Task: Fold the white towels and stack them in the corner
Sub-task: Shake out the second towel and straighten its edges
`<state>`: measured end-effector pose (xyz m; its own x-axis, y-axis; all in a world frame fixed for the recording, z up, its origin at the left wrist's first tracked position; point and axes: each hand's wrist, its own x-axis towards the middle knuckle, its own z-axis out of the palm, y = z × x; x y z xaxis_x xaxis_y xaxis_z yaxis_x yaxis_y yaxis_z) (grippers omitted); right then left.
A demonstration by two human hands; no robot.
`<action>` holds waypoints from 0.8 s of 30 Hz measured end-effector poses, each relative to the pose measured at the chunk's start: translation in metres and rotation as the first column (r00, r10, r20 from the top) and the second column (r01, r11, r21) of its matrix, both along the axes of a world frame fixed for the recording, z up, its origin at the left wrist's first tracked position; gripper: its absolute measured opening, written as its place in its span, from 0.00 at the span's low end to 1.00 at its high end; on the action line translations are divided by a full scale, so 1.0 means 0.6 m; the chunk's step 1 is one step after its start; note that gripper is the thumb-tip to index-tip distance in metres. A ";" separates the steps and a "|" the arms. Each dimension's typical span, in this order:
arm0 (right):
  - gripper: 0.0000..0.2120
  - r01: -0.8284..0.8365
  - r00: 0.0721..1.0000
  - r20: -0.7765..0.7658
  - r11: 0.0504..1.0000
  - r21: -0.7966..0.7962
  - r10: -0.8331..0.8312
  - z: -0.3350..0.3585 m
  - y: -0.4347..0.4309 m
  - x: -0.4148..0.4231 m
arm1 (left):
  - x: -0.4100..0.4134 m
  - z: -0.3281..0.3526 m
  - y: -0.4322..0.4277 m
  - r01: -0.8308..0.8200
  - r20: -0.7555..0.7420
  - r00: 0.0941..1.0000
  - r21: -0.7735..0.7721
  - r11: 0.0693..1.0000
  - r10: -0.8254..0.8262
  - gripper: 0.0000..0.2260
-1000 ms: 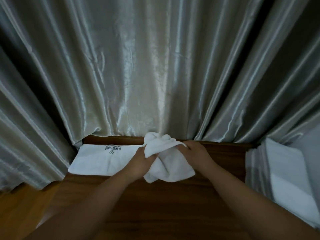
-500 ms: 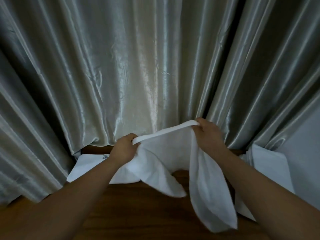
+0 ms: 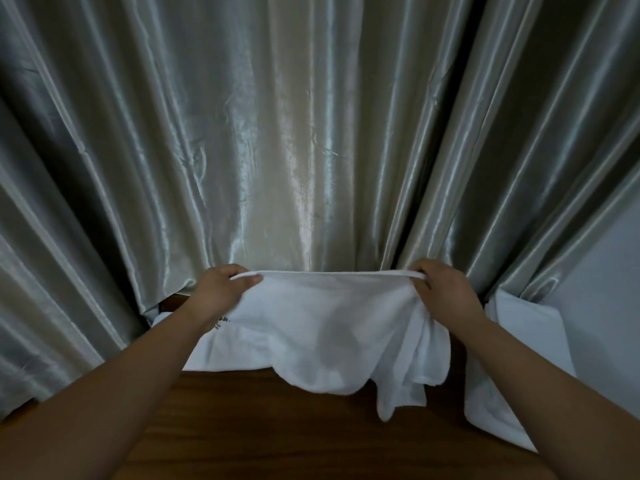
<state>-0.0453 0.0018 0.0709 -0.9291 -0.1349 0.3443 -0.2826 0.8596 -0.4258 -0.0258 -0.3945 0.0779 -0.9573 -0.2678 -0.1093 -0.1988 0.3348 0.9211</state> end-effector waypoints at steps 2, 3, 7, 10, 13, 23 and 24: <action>0.02 0.054 0.998 0.044 0.998 0.026 -0.055 -0.031 0.022 -0.001 | 0.000 0.027 0.010 -0.025 -0.040 0.999 0.084 0.996 0.028 0.11; 0.01 0.087 0.994 0.058 0.995 0.055 -0.090 -0.048 0.032 -0.002 | 0.000 0.042 0.015 -0.035 -0.063 0.997 0.137 0.990 0.044 0.10; 0.03 0.262 0.946 0.192 0.965 0.027 -0.263 -0.109 0.074 0.002 | -0.003 0.084 0.014 -0.121 -0.131 0.977 0.302 0.946 0.167 0.09; 0.11 0.392 0.866 0.318 0.919 0.053 -0.387 -0.154 0.110 0.005 | -0.012 0.085 -0.021 -0.224 -0.077 0.957 0.419 0.880 0.280 0.08; 0.17 0.386 0.842 0.324 0.902 0.195 -0.430 -0.195 0.134 0.005 | -0.020 0.059 -0.050 -0.296 0.089 0.954 0.421 0.858 0.285 0.09; 0.08 0.061 0.590 0.807 0.997 -0.036 -0.006 -0.138 0.076 0.010 | -0.014 -0.002 -0.052 -0.157 0.242 0.965 0.215 0.964 0.103 0.19; 0.08 0.069 0.561 0.827 0.994 -0.085 0.031 -0.123 0.075 0.009 | -0.015 0.000 -0.057 -0.154 0.237 0.965 0.187 0.970 0.107 0.20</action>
<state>-0.0398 0.0466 -0.0026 -0.8144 -0.1272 -0.5662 0.2524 0.8009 -0.5430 -0.0347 -0.4289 0.0778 -0.8600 -0.3389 -0.3815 -0.4371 0.1036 0.8934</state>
